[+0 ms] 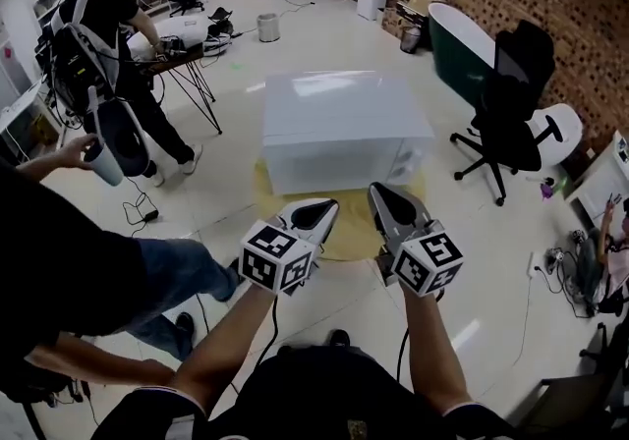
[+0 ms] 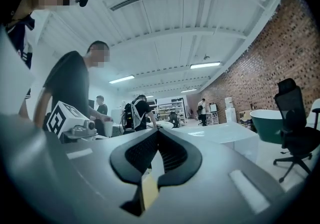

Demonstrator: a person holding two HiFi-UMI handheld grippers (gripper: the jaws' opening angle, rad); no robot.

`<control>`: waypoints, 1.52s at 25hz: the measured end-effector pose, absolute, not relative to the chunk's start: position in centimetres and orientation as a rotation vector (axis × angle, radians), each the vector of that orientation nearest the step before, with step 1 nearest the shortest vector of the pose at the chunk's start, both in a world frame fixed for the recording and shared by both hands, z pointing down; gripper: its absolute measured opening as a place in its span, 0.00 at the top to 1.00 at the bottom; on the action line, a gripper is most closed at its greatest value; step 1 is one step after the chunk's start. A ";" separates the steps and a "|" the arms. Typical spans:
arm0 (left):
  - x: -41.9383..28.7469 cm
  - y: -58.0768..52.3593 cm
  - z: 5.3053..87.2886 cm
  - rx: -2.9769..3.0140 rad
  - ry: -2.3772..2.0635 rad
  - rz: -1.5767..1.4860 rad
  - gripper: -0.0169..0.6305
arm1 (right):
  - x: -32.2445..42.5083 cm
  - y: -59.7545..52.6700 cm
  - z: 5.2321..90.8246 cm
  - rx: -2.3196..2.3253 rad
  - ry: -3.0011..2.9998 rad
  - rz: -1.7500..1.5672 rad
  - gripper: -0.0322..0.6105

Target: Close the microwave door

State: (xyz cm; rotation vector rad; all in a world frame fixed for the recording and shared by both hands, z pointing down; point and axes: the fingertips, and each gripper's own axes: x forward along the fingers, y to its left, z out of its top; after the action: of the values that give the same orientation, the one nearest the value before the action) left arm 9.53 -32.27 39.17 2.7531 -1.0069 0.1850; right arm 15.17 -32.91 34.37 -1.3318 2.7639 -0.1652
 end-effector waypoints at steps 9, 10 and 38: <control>9.6 -31.5 38.8 2.779 -0.983 0.179 0.95 | 15.0 -32.3 34.3 -1.331 2.749 -0.179 0.95; 9.5 -31.5 38.7 2.780 -0.983 0.178 0.95 | 14.9 -32.3 34.3 -1.328 2.750 -0.178 0.95; 9.6 -30.8 38.7 2.774 -1.008 0.176 0.95 | 15.0 -31.8 34.1 -1.300 2.752 -0.197 0.95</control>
State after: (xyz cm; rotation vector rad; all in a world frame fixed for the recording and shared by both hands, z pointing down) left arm 9.61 -30.75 38.68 2.7742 -1.0079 0.1761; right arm 15.05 -31.83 34.10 -1.3000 2.7521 -0.1966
